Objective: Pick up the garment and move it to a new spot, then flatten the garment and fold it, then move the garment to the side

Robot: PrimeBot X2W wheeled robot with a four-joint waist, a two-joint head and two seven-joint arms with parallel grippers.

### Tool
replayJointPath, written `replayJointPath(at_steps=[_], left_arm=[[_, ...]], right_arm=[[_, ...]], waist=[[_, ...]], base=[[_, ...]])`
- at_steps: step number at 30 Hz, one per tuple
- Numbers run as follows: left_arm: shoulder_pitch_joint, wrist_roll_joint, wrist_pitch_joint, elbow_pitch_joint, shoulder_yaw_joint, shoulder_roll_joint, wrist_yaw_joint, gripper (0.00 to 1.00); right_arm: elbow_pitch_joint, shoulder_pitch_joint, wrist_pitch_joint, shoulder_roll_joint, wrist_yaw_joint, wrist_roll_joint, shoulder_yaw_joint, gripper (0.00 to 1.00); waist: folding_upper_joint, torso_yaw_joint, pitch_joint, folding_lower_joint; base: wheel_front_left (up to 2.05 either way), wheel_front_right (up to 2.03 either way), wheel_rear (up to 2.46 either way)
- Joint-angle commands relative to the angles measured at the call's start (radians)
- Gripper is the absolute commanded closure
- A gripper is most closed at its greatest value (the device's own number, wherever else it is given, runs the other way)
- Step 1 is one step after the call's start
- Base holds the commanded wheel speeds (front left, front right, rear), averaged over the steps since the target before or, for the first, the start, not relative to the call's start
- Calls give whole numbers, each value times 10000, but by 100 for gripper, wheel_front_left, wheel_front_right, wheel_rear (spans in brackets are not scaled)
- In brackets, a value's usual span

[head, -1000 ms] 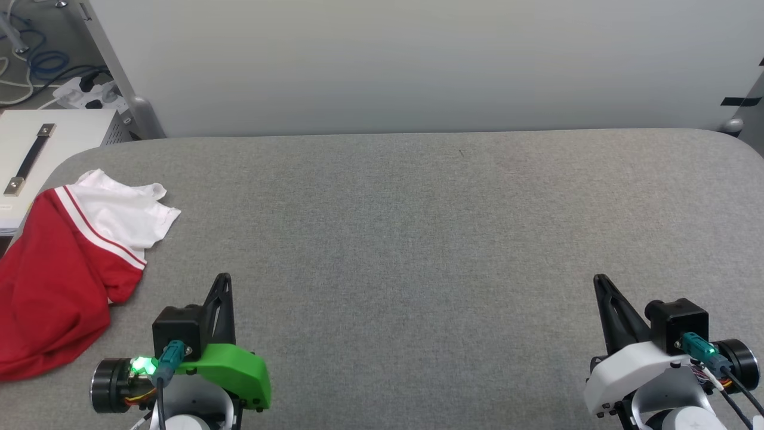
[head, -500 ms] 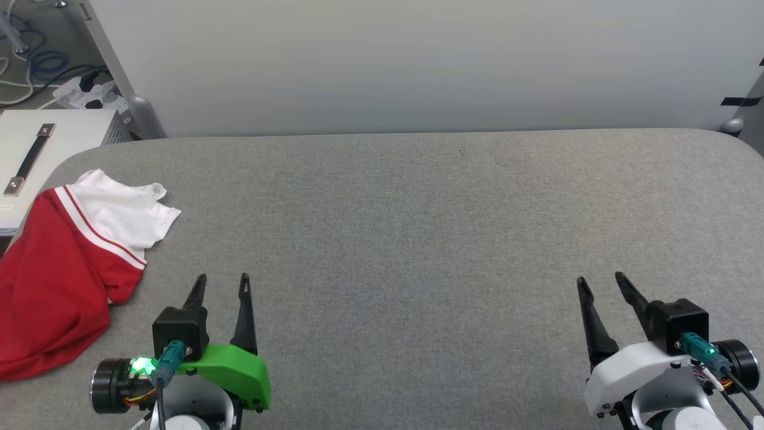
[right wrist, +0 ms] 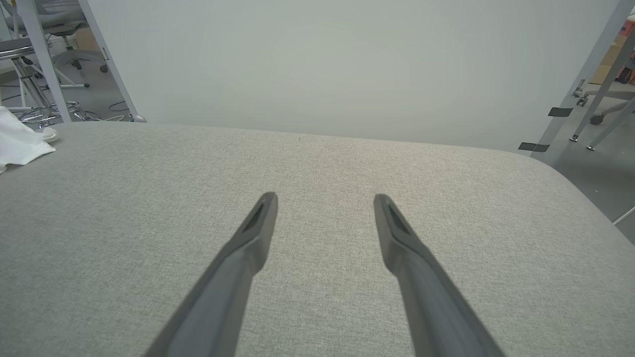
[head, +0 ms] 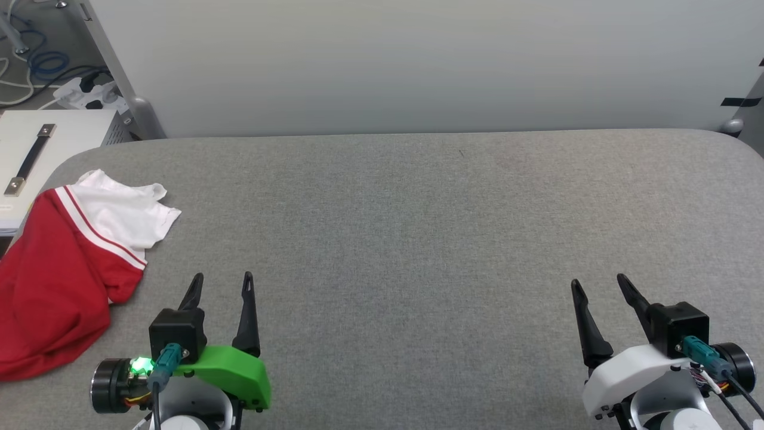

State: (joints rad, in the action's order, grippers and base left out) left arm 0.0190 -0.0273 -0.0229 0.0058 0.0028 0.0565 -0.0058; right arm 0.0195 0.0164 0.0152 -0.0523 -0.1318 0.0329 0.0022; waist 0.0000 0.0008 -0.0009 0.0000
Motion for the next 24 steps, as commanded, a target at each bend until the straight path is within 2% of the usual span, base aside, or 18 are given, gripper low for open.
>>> replayJointPath(at_steps=[1,24], left_arm=[[-98,-81,-113,15,10,-9,-76,0],[-177,-389,-590,186,66,-21,-314,0]], right_arm=[[51,-182,133,-8,2,112,20,0],[-212,-206,361,7,4,573,-93,0]], waist=[[0,11,-1,0],[0,117,-92,0]], base=[[0,0,0],[0,0,0]])
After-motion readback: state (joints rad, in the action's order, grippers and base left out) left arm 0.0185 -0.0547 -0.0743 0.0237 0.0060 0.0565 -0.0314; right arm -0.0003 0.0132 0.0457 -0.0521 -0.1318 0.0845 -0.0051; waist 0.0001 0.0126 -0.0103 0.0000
